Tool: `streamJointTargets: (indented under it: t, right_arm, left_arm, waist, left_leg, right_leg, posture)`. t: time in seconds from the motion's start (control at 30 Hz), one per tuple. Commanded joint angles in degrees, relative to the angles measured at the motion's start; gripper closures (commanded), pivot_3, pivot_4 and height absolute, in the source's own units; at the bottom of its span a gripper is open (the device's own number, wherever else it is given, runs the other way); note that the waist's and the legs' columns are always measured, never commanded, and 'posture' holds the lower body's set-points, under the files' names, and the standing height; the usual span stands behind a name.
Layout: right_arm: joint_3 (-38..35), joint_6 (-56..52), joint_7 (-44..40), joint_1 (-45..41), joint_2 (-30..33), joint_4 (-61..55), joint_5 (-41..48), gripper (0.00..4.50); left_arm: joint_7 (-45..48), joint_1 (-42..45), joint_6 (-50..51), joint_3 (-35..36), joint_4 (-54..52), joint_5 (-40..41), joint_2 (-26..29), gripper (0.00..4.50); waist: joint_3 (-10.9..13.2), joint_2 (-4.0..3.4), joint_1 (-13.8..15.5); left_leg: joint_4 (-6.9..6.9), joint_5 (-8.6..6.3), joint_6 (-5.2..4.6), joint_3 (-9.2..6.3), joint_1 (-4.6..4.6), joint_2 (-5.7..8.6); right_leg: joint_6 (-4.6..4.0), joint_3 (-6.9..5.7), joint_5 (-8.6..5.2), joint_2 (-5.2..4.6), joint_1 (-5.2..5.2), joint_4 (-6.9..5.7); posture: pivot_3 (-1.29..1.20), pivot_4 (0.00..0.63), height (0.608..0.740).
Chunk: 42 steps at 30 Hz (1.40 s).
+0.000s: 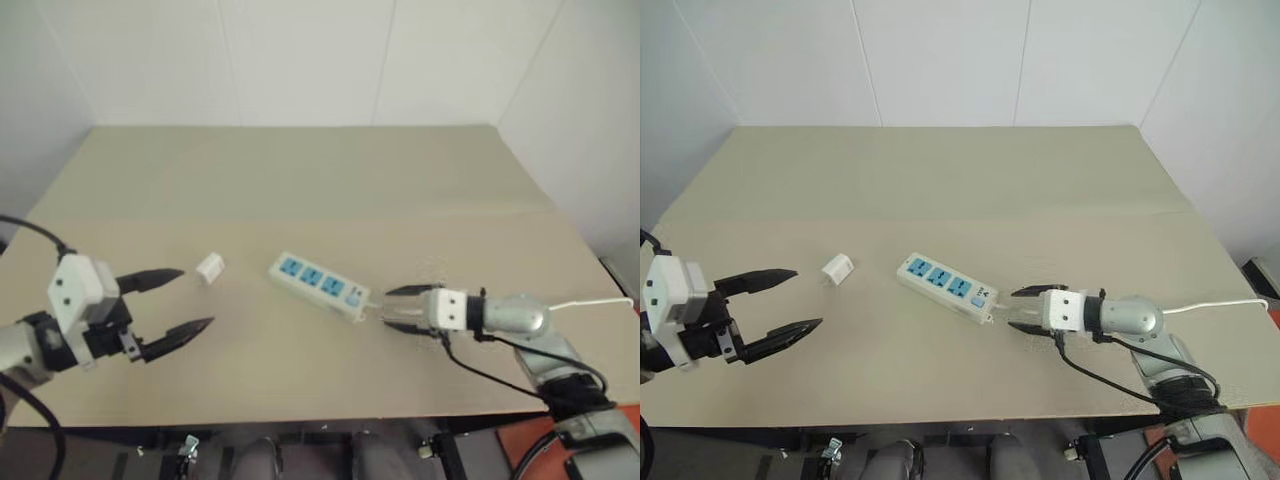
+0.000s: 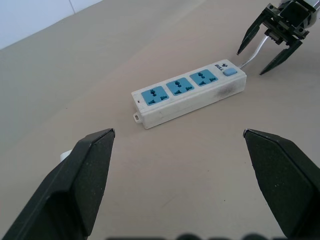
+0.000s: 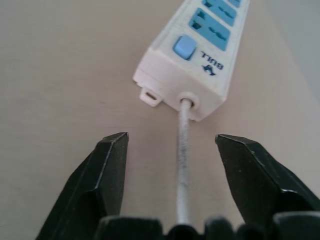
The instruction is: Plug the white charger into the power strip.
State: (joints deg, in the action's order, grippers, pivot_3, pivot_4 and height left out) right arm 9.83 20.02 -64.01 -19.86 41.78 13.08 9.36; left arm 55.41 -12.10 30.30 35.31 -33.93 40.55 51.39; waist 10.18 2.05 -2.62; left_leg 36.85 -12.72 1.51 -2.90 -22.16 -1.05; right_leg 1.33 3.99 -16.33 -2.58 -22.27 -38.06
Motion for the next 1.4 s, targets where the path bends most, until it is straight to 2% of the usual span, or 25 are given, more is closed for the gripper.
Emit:
streamJointTargets:
  t: [0.03, 0.13, 0.33, 0.53, 0.77, 0.9, 1.4]
  right_arm:
    - [-4.53, -12.99, -1.55, 1.26, 0.34, -8.67, 11.36, 0.03]
    - [-6.92, -25.04, 2.14, 2.34, -1.63, -13.90, 18.60, 0.03]
    - [-7.47, -37.23, 14.33, 2.85, -10.47, -18.44, 20.65, 0.03]
    - [-1.97, -31.14, 18.23, 2.46, -16.26, -16.97, 10.28, 0.03]
    - [-1.30, -28.52, 17.64, 0.37, -19.85, -12.98, 7.82, 0.03]
    - [-0.88, -25.51, 16.90, -0.86, -21.66, -6.93, 5.79, 0.03]
    - [0.03, -22.77, 11.83, -3.28, -24.14, 2.39, 4.19, 0.03]
  left_arm:
    - [0.19, -0.04, -0.98, 0.71, -0.83, -0.10, 0.23, 0.00]
    - [0.02, -0.15, -0.97, 0.56, -1.00, -0.10, 0.04, 0.00]
    - [0.37, 0.16, -1.02, 0.26, -0.75, 0.08, 0.28, 0.00]
    - [0.95, 0.81, -1.00, 0.00, 0.02, -0.22, 0.85, 0.00]
    - [1.36, 1.41, -0.98, -0.50, 0.35, -0.35, 1.09, 0.00]
    - [1.35, 2.03, -0.91, -1.10, 0.40, -0.19, 1.11, 0.00]
    - [1.06, 2.55, -0.76, -1.35, 0.36, -0.59, 1.04, 0.00]
  waist:
    - [0.00, 0.00, -0.01]
    - [0.00, -0.01, 0.02]
    - [0.00, -0.01, 0.04]
    - [0.00, -0.01, 0.09]
    - [0.00, -0.02, 0.08]
    - [0.00, -0.02, 0.05]
    - [0.00, -0.02, -0.16]
  left_leg:
    - [0.00, 0.00, 0.00, -0.03, 0.01, -0.03]
    - [0.00, 0.00, 0.00, -0.06, 0.06, -0.03]
    - [0.00, 0.00, 0.00, -0.03, 0.01, 0.00]
    - [0.00, 0.00, 0.00, -0.02, -0.08, 0.04]
    - [0.00, 0.00, 0.00, -0.02, -0.07, 0.03]
    - [0.00, 0.00, 0.00, -0.02, -0.06, 0.03]
    - [-0.01, 0.00, 0.00, -0.01, -0.01, 0.01]
  right_leg:
    - [0.00, 0.01, 0.00, 0.00, 0.00, -0.02]
    - [-0.01, 0.01, 0.00, 0.02, 0.02, -0.05]
    - [0.00, -0.01, 0.00, 0.03, -0.02, -0.03]
    - [0.00, -0.02, 0.00, 0.01, -0.09, -0.01]
    - [0.00, -0.04, 0.00, 0.03, -0.09, -0.01]
    - [0.00, -0.04, 0.00, 0.03, -0.09, -0.01]
    - [0.00, -0.03, 0.00, 0.05, -0.07, -0.03]
  posture:
    - [0.00, 0.150, 0.740]
    - [0.00, 0.150, 0.740]
    - [0.00, 0.150, 0.740]
    - [0.00, 0.150, 0.740]
    - [0.00, 0.150, 0.740]
    - [0.00, 0.150, 0.740]
    - [0.00, 0.150, 0.740]
